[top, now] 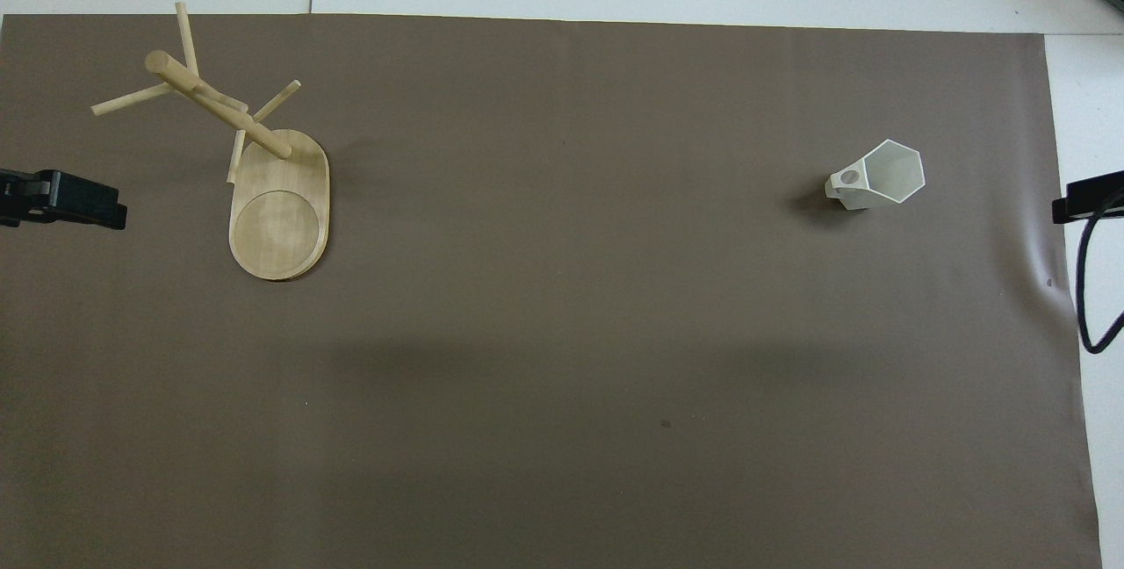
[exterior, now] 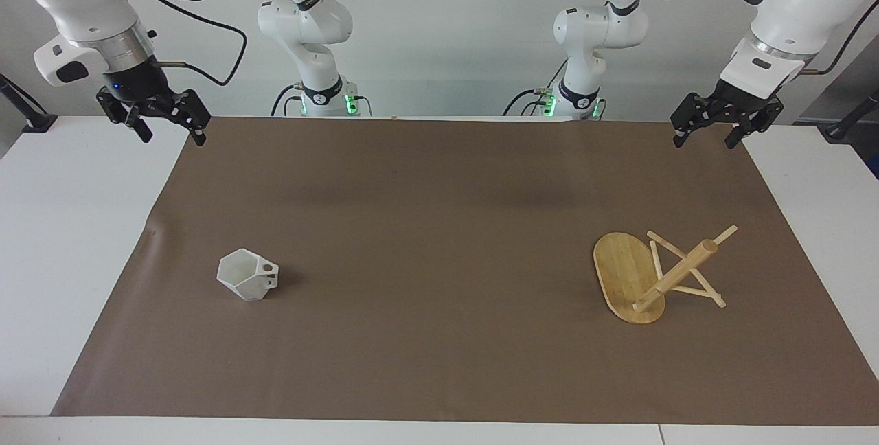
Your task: Hang cup on rack
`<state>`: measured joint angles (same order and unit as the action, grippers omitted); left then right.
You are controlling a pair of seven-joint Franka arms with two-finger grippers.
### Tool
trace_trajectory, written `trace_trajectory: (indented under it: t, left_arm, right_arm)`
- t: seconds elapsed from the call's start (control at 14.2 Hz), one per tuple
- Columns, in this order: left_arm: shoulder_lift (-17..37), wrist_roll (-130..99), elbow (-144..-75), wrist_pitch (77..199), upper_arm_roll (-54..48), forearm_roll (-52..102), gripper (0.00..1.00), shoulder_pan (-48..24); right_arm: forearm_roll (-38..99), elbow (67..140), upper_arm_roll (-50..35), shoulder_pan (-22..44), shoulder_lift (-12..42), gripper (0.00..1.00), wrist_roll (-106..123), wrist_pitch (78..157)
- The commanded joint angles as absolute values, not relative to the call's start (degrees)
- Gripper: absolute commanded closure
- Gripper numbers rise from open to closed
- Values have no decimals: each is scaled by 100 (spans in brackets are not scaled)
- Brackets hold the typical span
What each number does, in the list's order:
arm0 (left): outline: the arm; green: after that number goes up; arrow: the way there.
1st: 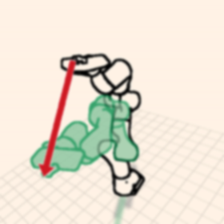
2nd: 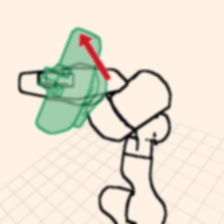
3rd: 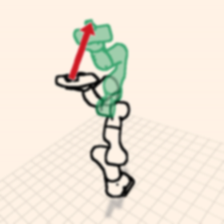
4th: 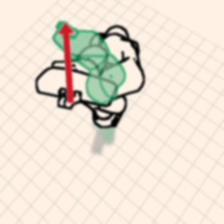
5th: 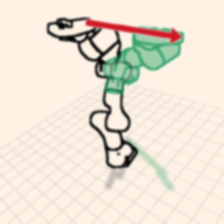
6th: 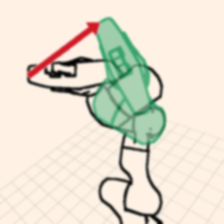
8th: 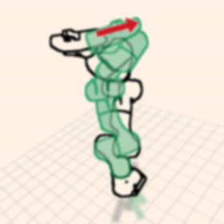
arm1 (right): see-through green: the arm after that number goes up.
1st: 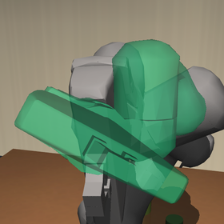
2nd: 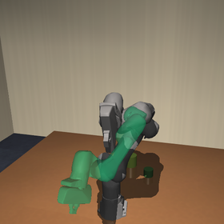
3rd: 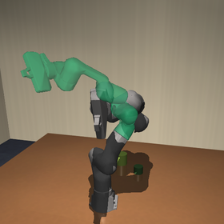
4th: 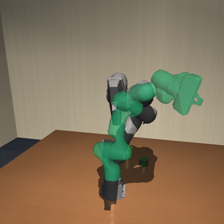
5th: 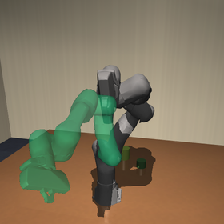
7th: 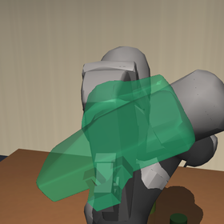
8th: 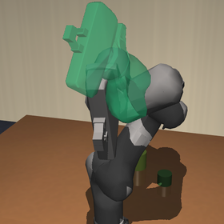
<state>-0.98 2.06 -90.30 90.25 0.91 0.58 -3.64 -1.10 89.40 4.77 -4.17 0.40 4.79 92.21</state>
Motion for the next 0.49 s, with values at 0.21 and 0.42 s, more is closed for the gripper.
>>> trace_trajectory:
  t: [0.21, 0.42]
  left_arm:
    - [-264, 272, -9211, 9026, 88, 132, 0, -325]
    - [-264, 272, -9211, 9026, 88, 132, 0, -325]
  right_arm:
    - [-132, 9289, 518, -466, -105, 0, 615, 9622]
    - [-97, 9527, 536, -466, -132, 0, 607, 10019]
